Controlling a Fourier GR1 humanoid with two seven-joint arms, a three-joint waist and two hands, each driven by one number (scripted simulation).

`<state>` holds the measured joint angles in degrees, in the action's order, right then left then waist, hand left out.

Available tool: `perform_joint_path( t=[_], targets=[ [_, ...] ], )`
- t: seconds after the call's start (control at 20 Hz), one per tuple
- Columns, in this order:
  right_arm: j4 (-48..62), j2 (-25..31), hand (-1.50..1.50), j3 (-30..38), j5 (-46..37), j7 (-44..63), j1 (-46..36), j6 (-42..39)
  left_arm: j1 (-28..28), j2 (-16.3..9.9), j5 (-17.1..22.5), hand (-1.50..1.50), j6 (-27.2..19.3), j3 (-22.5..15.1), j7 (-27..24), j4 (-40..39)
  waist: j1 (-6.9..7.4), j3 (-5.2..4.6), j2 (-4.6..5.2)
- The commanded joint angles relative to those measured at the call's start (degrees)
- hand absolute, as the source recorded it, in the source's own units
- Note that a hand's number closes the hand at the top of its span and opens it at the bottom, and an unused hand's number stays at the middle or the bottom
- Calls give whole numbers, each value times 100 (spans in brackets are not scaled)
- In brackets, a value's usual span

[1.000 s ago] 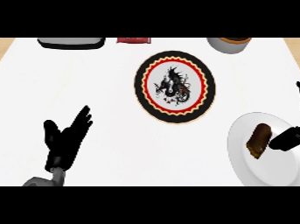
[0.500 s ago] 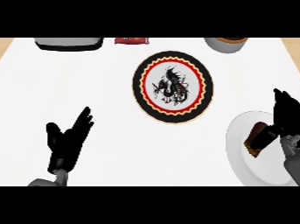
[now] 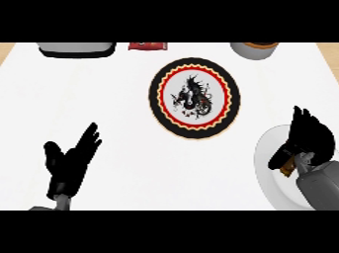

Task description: Pick the sweet potato from the plate and place it in the plate

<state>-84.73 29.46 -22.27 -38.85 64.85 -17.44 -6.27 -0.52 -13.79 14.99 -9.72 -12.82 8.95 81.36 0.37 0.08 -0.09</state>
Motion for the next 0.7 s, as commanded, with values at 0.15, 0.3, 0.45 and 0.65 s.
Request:
perform_joint_path(
  t=[0.15, 0.3, 0.45, 0.65],
  targets=[
    [185, -295, -150, 37, -538, 1037, -6, -430, -287, -36, -45, 0, -14, -22, 267, 465, -7, -10, -10],
    [844, -601, -150, 85, -804, 720, -117, -237, 24, 210, -146, 0, -12, 38, -15, -153, -17, -10, 15],
    [709, -520, -150, 258, -834, 536, 216, -312, 280, 53, -67, 0, 24, 227, 432, -32, -64, -10, 6],
    [1252, -695, -150, 609, -855, 109, 20, -366, 34, 24, -75, 0, 244, 324, 241, -32, -20, -9, 12]
  ],
)
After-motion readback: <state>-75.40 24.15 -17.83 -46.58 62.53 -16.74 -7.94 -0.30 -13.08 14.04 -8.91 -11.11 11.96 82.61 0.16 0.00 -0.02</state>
